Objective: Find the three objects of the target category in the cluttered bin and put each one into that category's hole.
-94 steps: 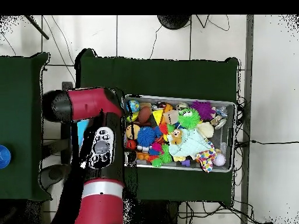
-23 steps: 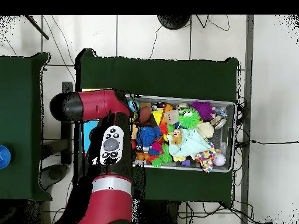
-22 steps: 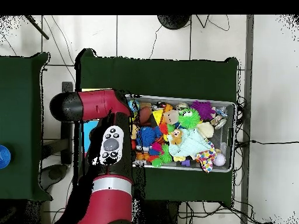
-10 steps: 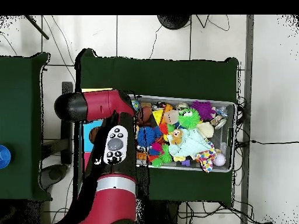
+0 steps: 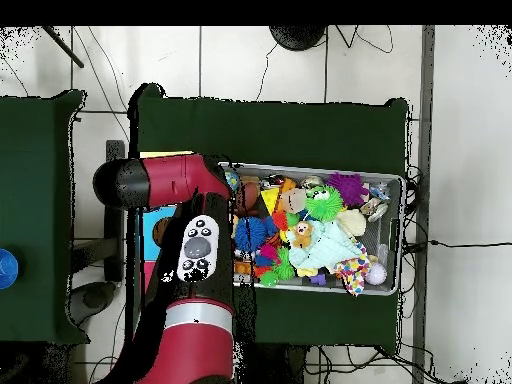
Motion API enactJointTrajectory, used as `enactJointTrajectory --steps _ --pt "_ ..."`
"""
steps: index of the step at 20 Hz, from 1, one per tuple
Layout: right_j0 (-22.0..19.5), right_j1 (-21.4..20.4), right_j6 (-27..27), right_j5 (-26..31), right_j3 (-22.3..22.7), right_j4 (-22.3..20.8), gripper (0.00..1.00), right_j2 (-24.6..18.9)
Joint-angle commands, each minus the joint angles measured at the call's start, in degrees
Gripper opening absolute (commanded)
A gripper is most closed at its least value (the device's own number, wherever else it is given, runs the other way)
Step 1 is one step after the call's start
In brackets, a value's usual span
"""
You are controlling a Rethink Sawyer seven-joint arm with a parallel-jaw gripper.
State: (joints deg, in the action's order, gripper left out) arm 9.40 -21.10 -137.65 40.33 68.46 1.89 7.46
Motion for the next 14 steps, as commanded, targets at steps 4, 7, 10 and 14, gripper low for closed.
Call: enactJointTrajectory --steps 4,7,10,14 --pt "-4.30 -0.38 0.91 0.77 7.66 -1.25 0.00 -3.98" --pt "-4.61 -1.76 1.01 2.24 8.74 -0.58 0.00 -4.55" --pt "-3.87 -2.81 0.58 4.12 8.35 -1.36 0.00 -3.50" --pt "-3.57 -3.31 -0.29 4.35 8.15 -1.25 0.00 -3.13"
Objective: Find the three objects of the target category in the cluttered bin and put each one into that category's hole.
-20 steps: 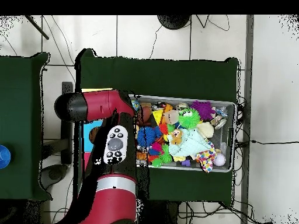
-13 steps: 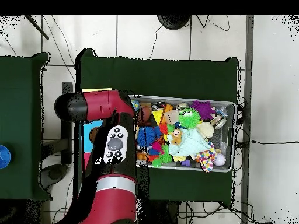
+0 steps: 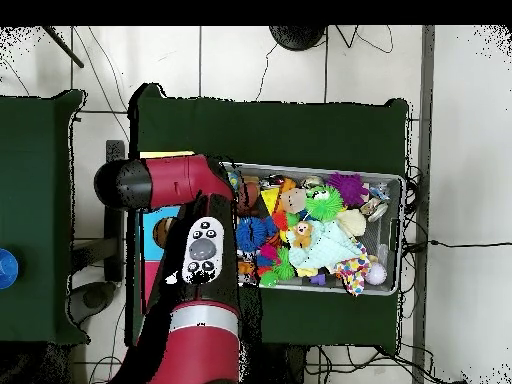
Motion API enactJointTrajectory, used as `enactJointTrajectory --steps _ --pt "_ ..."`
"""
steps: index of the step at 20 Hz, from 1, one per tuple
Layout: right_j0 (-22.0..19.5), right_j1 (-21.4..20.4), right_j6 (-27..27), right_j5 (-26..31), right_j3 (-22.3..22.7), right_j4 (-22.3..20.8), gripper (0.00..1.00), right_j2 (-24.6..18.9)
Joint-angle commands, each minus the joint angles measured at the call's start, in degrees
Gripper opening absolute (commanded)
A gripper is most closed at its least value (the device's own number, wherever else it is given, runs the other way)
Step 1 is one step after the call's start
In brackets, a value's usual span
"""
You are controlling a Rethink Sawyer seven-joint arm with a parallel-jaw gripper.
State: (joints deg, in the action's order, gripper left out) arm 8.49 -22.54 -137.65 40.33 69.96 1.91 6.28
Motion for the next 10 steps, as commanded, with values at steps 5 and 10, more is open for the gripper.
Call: enactJointTrajectory --steps 5,10 --pt "-1.77 -4.28 -1.81 5.89 7.15 -0.15 0.00 -1.77" --pt "-2.51 -3.65 -2.67 2.47 9.02 1.20 0.00 -3.57"
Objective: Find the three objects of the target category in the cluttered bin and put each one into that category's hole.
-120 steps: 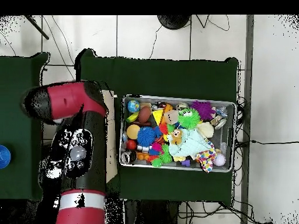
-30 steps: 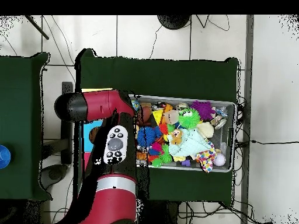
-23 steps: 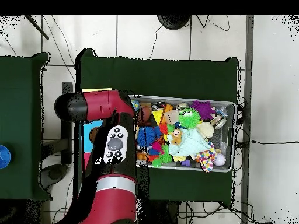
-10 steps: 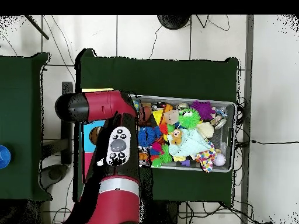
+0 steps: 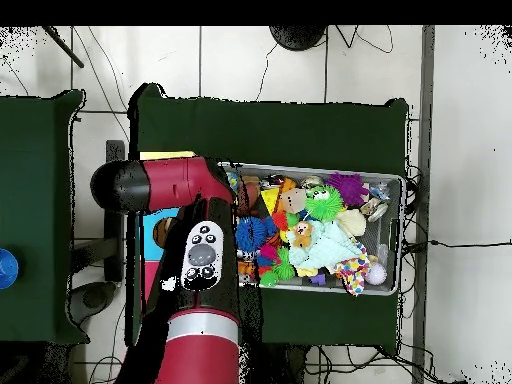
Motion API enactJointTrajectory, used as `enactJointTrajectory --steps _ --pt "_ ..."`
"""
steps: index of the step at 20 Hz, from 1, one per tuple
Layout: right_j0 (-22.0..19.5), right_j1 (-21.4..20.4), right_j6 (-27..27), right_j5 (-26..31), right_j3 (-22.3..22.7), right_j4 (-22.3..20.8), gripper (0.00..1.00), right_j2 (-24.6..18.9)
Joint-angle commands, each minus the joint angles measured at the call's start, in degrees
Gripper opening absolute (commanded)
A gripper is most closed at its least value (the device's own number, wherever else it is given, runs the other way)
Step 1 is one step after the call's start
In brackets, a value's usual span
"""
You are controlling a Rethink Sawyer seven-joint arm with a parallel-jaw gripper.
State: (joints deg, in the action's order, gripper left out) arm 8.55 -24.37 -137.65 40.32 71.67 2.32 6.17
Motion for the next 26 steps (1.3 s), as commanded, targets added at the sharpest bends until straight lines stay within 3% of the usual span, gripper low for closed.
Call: enactJointTrajectory --steps 1,12,13,19,21,26 --pt "-2.71 -1.72 -2.67 2.12 7.48 1.03 0.00 -3.75" --pt "-2.53 -2.72 -2.34 3.87 8.53 2.53 0.00 -4.47" --pt "-3.49 -2.94 -0.96 4.69 9.66 3.39 1.00 -6.09" --pt "-3.77 -2.82 -0.35 6.23 9.49 3.52 1.00 -6.51" --pt "-3.06 -2.61 -3.29 4.36 9.10 3.91 1.00 -5.52" --pt "-3.31 -2.20 -4.14 5.79 8.42 5.15 1.00 -6.33"
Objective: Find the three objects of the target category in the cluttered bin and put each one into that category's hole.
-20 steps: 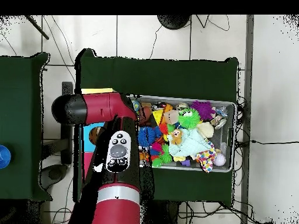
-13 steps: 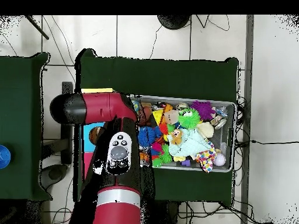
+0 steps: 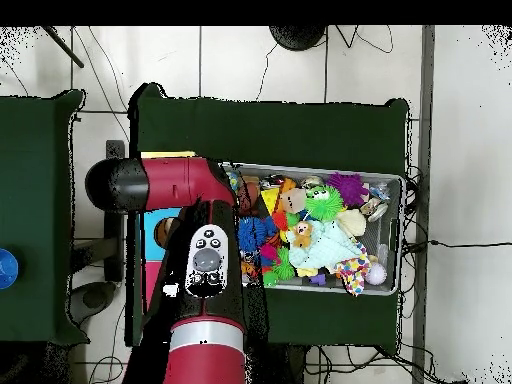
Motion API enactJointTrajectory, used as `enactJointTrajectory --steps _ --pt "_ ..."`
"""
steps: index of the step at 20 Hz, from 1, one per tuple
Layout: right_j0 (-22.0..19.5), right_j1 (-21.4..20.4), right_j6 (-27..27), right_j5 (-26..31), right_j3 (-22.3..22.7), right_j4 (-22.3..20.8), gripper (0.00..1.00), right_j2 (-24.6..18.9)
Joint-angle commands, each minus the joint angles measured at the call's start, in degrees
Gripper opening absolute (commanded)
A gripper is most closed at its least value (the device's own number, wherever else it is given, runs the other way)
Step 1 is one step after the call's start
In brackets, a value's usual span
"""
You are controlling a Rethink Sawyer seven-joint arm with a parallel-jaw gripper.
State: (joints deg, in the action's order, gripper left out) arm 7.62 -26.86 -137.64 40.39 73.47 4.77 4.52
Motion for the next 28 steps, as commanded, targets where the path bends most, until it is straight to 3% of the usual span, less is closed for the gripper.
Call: enactJointTrajectory --steps 1,7,16,28 --pt "-2.27 0.22 -4.31 5.86 6.34 2.76 1.00 -4.63" --pt "-2.84 -2.20 -3.30 10.20 6.99 3.95 1.00 -5.76" --pt "-1.20 -6.87 -4.38 16.21 4.82 2.36 1.00 -2.38" --pt "-1.22 -7.63 -4.30 19.75 2.65 1.73 1.00 -2.23"
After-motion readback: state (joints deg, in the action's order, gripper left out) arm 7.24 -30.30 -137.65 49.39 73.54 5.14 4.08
